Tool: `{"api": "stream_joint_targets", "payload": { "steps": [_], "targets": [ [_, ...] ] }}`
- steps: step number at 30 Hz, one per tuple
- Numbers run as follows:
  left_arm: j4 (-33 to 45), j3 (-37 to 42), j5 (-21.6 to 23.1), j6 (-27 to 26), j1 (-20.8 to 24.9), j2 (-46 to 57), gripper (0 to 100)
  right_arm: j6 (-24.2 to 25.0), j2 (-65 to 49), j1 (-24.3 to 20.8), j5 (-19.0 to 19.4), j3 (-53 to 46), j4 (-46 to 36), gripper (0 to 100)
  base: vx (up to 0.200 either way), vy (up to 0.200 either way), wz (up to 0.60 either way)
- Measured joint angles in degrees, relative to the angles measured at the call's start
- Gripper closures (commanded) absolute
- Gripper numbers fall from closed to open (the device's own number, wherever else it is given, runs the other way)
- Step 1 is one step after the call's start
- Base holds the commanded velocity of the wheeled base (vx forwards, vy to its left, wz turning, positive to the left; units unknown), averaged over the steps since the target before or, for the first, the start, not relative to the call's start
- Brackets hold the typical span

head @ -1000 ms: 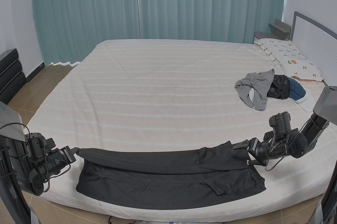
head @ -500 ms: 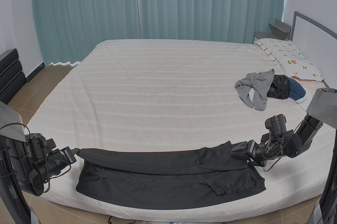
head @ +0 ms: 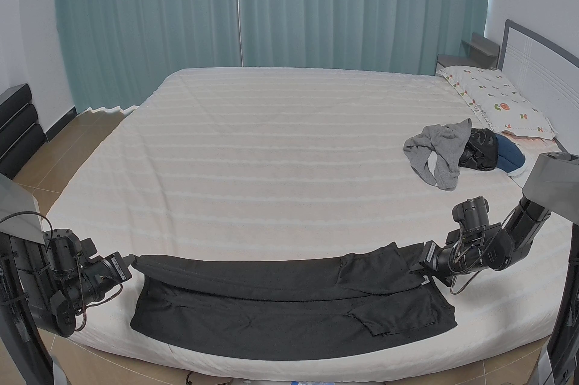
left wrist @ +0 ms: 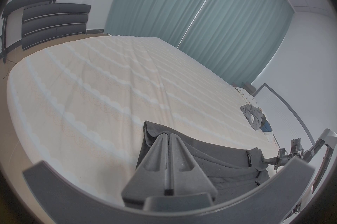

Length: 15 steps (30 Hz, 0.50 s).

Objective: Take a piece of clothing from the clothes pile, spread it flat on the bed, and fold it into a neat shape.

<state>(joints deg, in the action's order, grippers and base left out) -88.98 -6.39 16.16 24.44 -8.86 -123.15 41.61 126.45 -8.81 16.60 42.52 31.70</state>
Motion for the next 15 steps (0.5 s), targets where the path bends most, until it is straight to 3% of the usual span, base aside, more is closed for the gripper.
{"api": "stream_joint_targets", "payload": {
  "steps": [8, 15],
  "targets": [
    [0.0, -0.99, -0.4, 2.73, -0.06, 0.22, 100, 2.12, -1.9, 0.91, 0.2, 0.41, 0.71, 100, 0.0, 0.0, 0.0],
    [0.0, -3.39, -0.71, 7.22, -0.11, 0.6, 100, 11.72, -3.49, 1.57, -0.24, 3.4, 7.52, 100, 0.0, 0.0, 0.0]
  ]
}}
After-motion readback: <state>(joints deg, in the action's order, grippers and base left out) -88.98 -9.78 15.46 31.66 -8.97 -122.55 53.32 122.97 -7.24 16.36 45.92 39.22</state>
